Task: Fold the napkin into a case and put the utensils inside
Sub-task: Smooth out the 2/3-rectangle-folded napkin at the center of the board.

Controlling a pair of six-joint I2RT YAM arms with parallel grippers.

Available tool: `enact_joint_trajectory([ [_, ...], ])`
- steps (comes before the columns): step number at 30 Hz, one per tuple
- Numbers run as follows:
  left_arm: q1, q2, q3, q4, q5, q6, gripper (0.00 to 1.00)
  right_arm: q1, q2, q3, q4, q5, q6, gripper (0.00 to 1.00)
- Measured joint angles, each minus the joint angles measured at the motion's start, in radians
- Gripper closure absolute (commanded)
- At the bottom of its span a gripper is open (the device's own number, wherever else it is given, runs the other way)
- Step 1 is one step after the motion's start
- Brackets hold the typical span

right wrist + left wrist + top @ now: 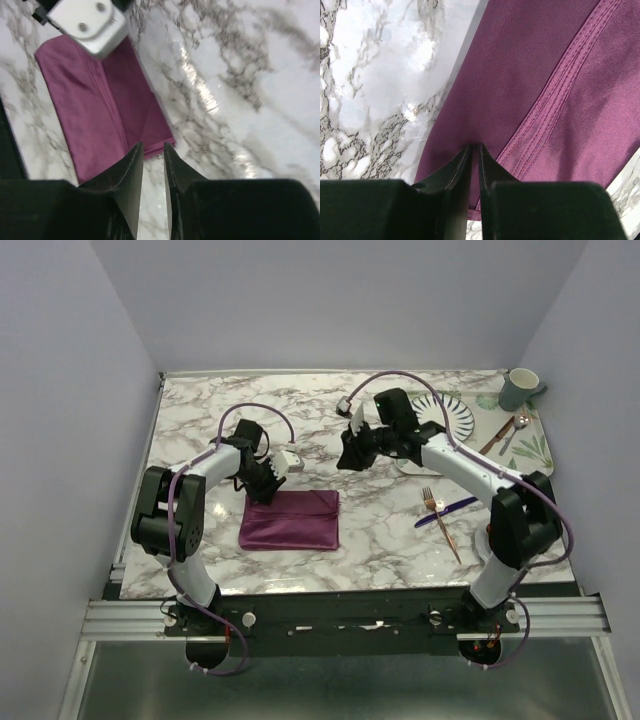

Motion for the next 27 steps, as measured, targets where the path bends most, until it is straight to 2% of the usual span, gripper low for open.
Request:
enact_joint_trajectory([
  [4, 0.000, 0.001, 0.001, 0.000, 0.000, -0.008, 0.78, -0.027, 0.128, -0.016, 0.055, -0.060, 0.340, 0.72],
  [9, 0.000, 0.001, 0.001, 0.001, 0.000, -0.012, 0.78, -0.025, 0.206, -0.079, 0.137, -0.121, 0.603, 0.75],
  [16, 0.000, 0.001, 0.001, 0.003, 0.000, -0.026, 0.76, -0.025, 0.283, -0.159, 0.220, -0.153, 0.762, 0.79],
  [18, 0.000, 0.001, 0.001, 0.004, 0.000, -0.030, 0.72, -0.025, 0.309, -0.170, 0.226, -0.153, 0.777, 0.79],
  [22, 0.007, 0.001, 0.001, 0.004, 0.013, -0.058, 0.55, -0.025, 0.340, -0.179, 0.227, -0.151, 0.785, 0.80],
  [24, 0.029, -0.001, 0.002, 0.003, 0.047, -0.081, 0.50, -0.025, 0.340, -0.177, 0.227, -0.145, 0.784, 0.80],
  [25, 0.050, -0.002, 0.004, 0.004, 0.076, -0.103, 0.42, -0.025, 0.341, -0.176, 0.226, -0.142, 0.784, 0.80],
  [27, 0.099, -0.011, 0.003, 0.007, 0.162, -0.157, 0.40, -0.024, 0.341, -0.172, 0.220, -0.132, 0.780, 0.80],
])
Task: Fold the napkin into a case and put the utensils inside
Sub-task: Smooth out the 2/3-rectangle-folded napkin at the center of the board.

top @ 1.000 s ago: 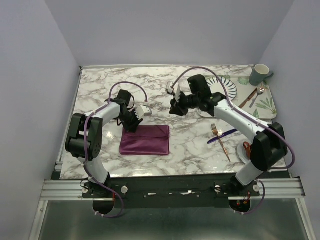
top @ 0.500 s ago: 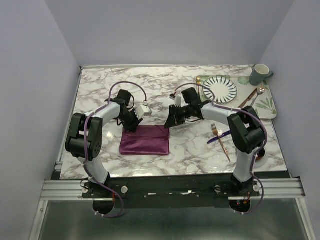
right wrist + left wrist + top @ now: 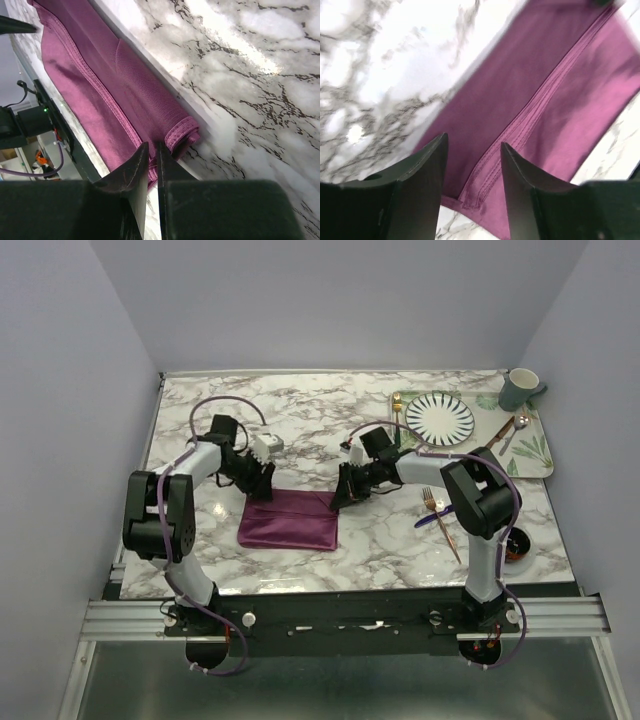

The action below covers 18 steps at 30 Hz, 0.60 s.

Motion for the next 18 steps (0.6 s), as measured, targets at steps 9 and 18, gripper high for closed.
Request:
enact_joint_trajectory([
  [9, 0.032, -0.175, -0.169, 0.431, 0.375, -0.591, 0.37, 0.003, 0.000, 0.009, -0.014, 0.024, -0.003, 0.80],
  [18, -0.033, 0.051, -0.224, 0.841, 0.404, -1.079, 0.37, 0.004, 0.000, 0.016, -0.022, 0.039, -0.003, 0.80],
])
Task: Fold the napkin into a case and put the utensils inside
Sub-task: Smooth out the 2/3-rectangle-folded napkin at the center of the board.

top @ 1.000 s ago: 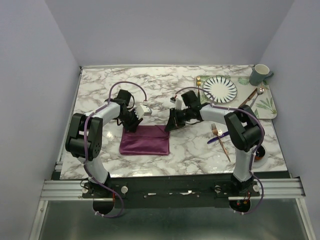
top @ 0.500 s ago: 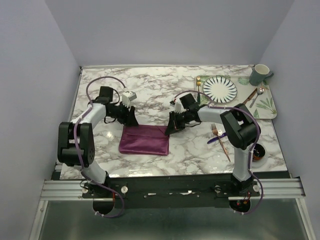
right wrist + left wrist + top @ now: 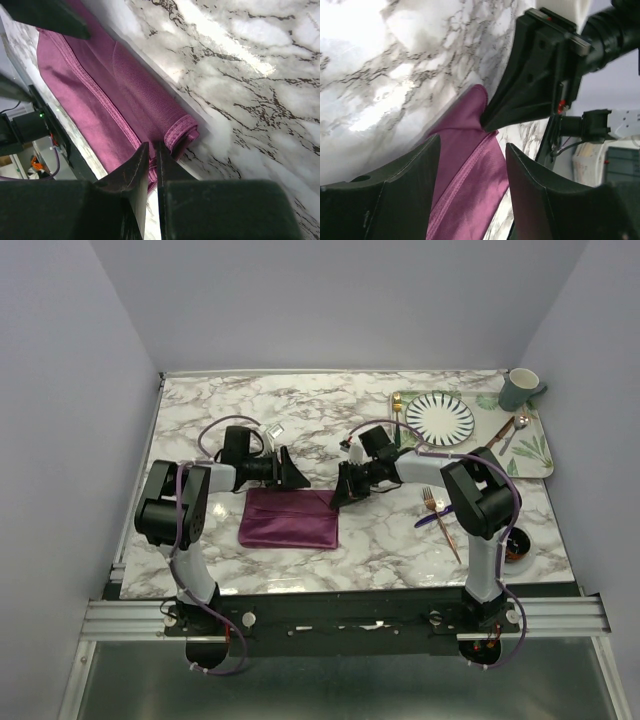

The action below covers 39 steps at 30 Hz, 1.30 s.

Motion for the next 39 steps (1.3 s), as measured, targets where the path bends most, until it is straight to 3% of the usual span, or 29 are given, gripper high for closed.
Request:
enact_joint_trajectory([
  [6, 0.018, 0.115, -0.015, 0.083, -0.001, -0.115, 0.37, 0.000, 0.000, 0.006, -0.007, 0.012, 0.005, 0.80],
  [16, 0.181, 0.150, -0.024, 0.090, 0.090, -0.098, 0.36, 0.000, 0.000, 0.006, -0.010, 0.018, 0.008, 0.80],
  [20, 0.209, 0.080, -0.040, 0.051, 0.093, -0.060, 0.37, 0.000, 0.000, 0.008, -0.013, 0.019, 0.008, 0.80],
  [26, 0.164, -0.105, -0.115, 0.073, 0.101, -0.082, 0.38, 0.001, 0.000, 0.010, -0.016, 0.023, 0.008, 0.80],
  [29, 0.147, -0.112, -0.132, 0.091, 0.101, -0.101, 0.40, 0.002, 0.000, 0.011, -0.018, 0.024, 0.008, 0.80],
  [39, 0.240, 0.083, -0.087, -0.158, 0.112, 0.025, 0.44, 0.002, 0.000, 0.021, -0.031, 0.042, 0.008, 0.81],
])
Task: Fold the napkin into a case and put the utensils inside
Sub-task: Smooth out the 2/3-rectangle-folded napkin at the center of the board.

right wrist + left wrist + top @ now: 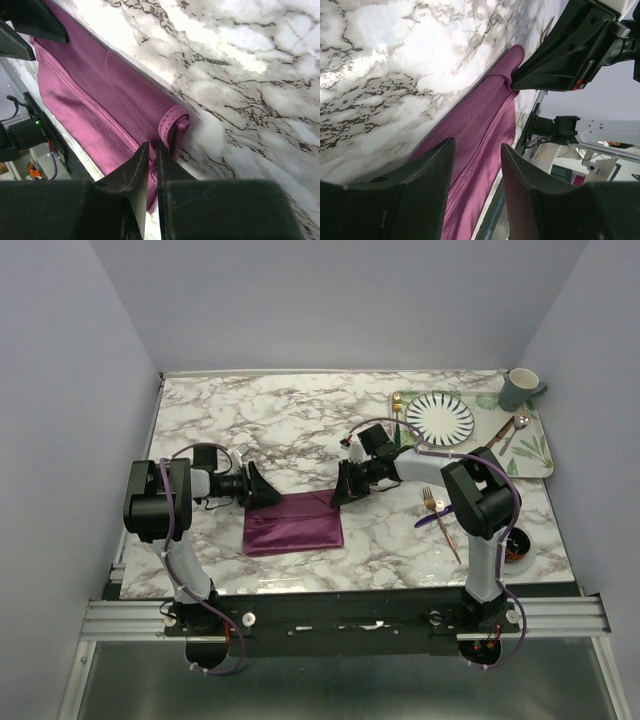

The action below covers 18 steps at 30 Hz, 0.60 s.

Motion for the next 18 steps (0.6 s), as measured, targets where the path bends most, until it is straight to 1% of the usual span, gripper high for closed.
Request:
enact_joint_trajectory([
  [4, 0.001, 0.016, 0.026, -0.027, 0.001, 0.012, 0.44, 0.000, 0.006, 0.027, -0.028, 0.026, -0.007, 0.80],
  [9, 0.012, 0.063, 0.108, -0.062, 0.002, 0.023, 0.45, -0.005, 0.032, 0.088, -0.056, 0.062, -0.035, 0.80],
  [13, 0.024, 0.068, 0.171, -0.076, -0.027, 0.061, 0.46, -0.014, 0.040, 0.115, -0.066, 0.078, -0.062, 0.80],
  [16, 0.016, 0.035, 0.179, -0.070, -0.043, 0.063, 0.53, -0.021, 0.040, 0.116, -0.069, 0.077, -0.074, 0.81],
  [17, 0.003, 0.013, 0.177, -0.064, -0.046, 0.060, 0.57, -0.021, 0.040, 0.116, -0.069, 0.076, -0.078, 0.81],
  [18, -0.014, -0.008, 0.174, -0.048, -0.050, 0.048, 0.58, -0.021, 0.040, 0.116, -0.069, 0.075, -0.080, 0.81],
])
